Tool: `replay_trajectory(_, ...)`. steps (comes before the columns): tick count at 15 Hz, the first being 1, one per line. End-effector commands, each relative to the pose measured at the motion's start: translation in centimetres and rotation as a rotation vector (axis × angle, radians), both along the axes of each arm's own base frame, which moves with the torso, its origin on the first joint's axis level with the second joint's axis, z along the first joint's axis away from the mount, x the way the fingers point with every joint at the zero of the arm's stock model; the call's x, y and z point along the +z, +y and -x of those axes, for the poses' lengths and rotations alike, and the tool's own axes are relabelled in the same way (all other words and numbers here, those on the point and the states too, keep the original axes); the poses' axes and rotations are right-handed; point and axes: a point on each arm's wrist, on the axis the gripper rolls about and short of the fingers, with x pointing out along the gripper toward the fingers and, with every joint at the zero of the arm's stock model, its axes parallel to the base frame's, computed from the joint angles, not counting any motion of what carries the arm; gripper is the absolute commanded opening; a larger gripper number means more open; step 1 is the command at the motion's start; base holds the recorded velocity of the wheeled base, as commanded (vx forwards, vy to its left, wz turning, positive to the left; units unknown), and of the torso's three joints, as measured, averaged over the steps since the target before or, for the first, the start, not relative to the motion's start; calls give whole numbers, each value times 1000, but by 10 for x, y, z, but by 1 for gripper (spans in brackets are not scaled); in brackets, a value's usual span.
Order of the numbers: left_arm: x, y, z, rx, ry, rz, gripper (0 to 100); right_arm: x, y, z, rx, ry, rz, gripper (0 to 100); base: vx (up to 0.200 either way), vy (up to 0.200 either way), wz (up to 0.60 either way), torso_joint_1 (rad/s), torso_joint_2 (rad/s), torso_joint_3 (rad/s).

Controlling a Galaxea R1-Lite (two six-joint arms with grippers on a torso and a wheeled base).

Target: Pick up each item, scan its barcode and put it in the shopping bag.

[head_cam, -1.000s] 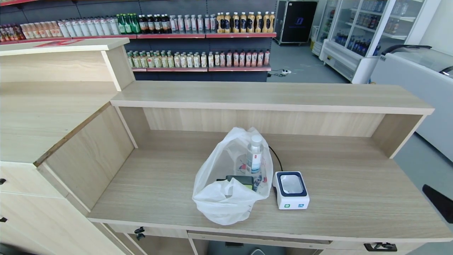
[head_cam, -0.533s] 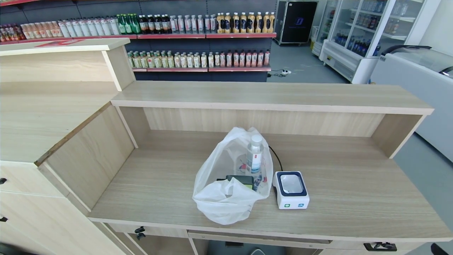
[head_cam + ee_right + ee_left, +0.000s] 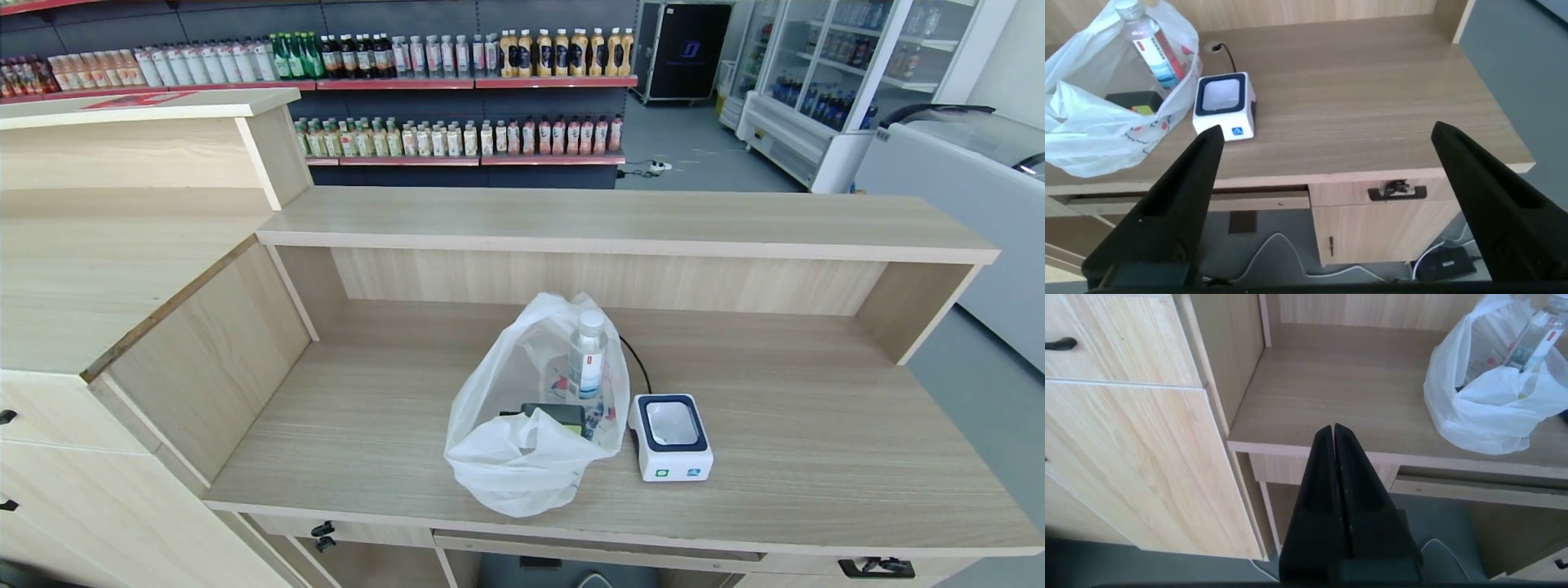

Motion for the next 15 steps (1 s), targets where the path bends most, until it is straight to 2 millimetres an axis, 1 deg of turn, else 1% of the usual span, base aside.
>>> replay_trajectory(1, 0, 0, 0, 1, 0, 0, 0, 0, 0, 0, -2, -6, -25, 100, 0, 0, 0, 0, 0, 0)
replay_trajectory(4, 0, 0, 0, 1, 0, 0, 0, 0, 0, 0, -1, -9, -89, 100, 0, 0, 0, 0, 0, 0)
replay_trajectory(15, 0, 0, 0, 1, 0, 0, 0, 0, 0, 0, 1, -9, -91, 100, 0, 0, 0, 0, 0, 0)
